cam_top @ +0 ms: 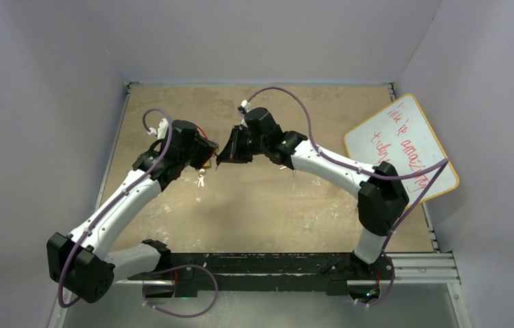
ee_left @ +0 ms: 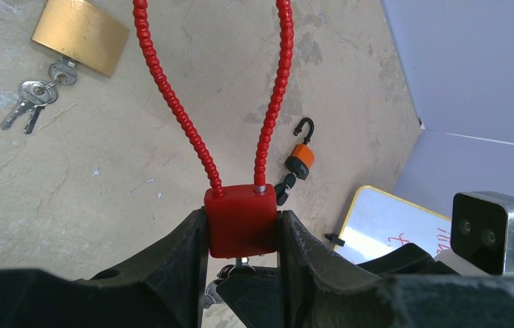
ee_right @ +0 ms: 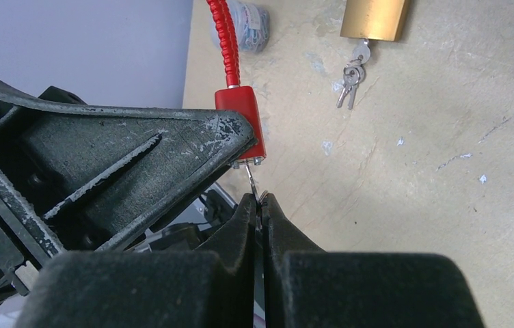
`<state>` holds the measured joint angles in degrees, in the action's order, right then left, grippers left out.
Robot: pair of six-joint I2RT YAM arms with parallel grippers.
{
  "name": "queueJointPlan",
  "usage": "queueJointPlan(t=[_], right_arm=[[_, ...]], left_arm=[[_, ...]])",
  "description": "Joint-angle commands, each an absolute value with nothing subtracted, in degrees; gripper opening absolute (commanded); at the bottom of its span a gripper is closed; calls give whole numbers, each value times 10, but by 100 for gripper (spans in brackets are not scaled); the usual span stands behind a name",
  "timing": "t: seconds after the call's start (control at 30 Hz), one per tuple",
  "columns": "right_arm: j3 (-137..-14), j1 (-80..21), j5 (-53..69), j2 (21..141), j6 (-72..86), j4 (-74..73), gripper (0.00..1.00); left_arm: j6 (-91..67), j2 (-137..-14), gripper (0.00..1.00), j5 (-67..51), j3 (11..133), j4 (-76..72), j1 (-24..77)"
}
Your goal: Unlock with the key
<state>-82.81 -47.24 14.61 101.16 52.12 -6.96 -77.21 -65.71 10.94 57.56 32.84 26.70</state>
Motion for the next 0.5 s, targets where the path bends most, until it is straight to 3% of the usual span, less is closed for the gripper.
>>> queueJointPlan(t=[0.0, 0.3, 0.47], right_arm=[[-855, -471, 145, 1006, 544, 6, 0], [-964, -469, 159, 1055, 569, -92, 0], [-938, -470, 126, 1045, 519, -73, 0]], left_arm=[[-791, -641, 0, 3, 575, 304, 282], [-788, -642, 0, -9, 571, 309, 282], [-789, -640, 0, -38, 577, 305, 281]])
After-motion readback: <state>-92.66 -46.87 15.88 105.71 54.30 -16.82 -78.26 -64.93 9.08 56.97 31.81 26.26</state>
